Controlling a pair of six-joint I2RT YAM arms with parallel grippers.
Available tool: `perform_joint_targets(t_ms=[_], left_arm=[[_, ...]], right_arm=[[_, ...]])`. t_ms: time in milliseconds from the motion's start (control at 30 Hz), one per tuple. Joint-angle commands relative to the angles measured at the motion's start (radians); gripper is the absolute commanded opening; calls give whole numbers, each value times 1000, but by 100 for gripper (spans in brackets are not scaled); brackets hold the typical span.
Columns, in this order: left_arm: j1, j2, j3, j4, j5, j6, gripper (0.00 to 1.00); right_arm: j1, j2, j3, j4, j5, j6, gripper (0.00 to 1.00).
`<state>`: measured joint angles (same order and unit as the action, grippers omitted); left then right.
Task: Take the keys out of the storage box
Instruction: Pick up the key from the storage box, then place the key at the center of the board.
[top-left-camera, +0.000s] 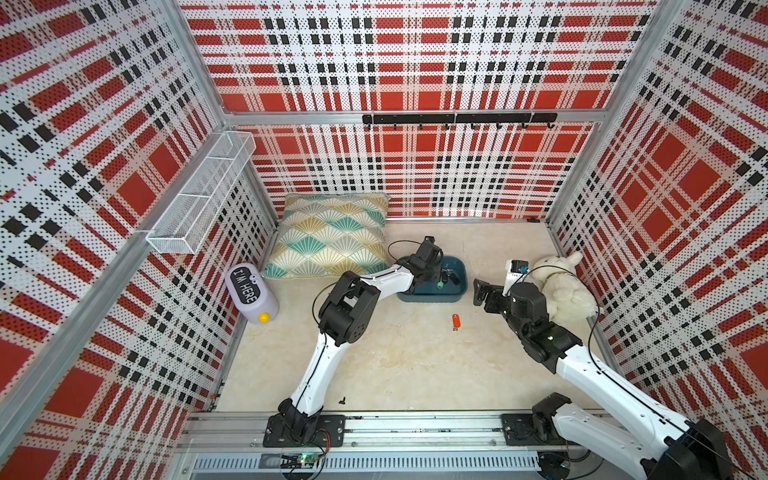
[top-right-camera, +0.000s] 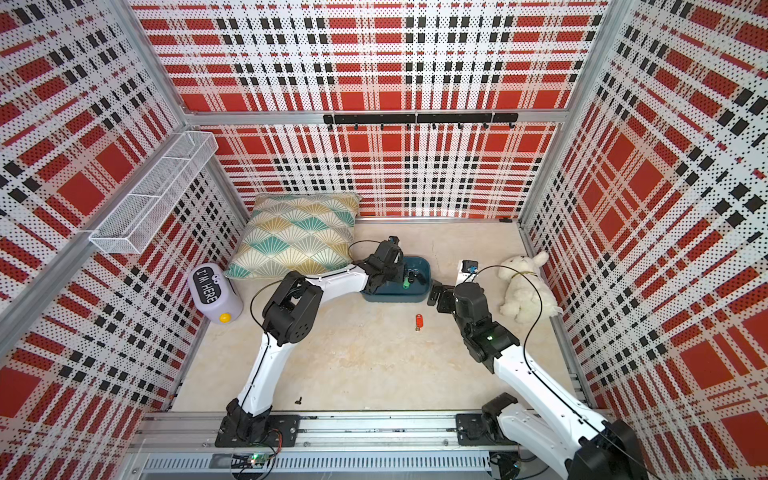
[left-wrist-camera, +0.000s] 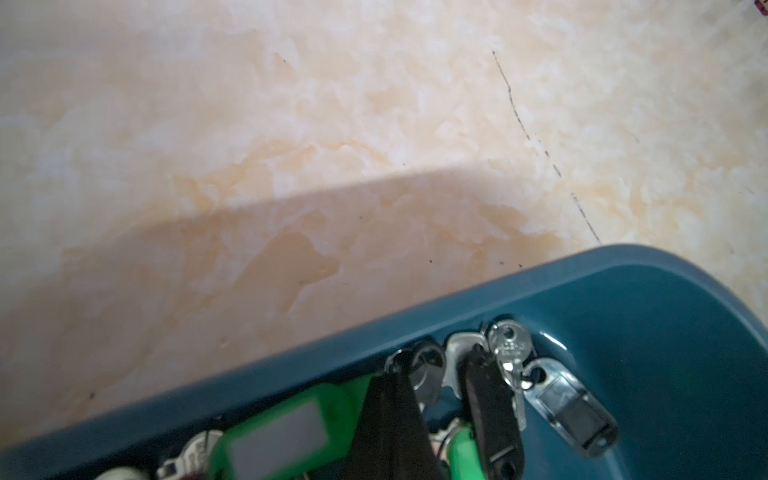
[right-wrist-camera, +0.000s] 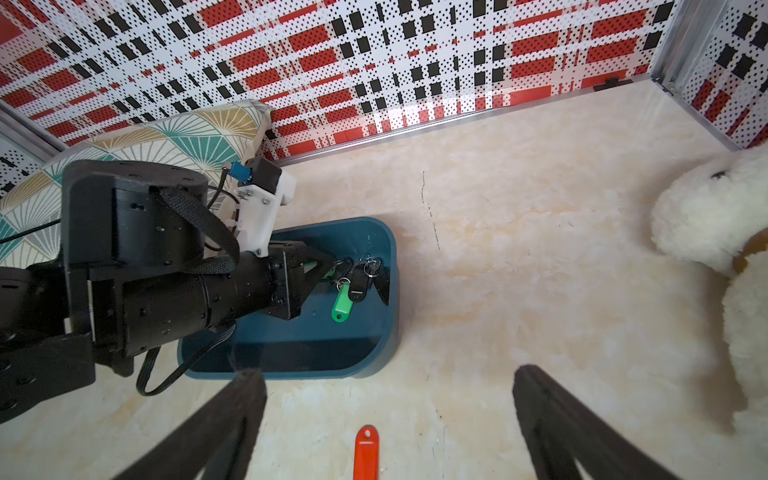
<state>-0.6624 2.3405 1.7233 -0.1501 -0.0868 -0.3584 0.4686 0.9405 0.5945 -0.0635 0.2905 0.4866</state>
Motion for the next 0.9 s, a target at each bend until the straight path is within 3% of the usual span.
perform_joint_targets(t_ms=[0,333,600,867], left_arm=[[1,4,22,-2,-13,10,0],[-9,-187,-76,9,-46,34,0],[-38,-431,-283,87,-23,15,0],[-123,-687,-506,101,-86,-7,0]], right_arm=[[-7,-2,-13,2,-4,-2,100],[-10,-5,-11,3,-7,-3,100],[-15,-1,-2,5,-27,-3,100],[-16,-8,4,-4,-46,-2,100]])
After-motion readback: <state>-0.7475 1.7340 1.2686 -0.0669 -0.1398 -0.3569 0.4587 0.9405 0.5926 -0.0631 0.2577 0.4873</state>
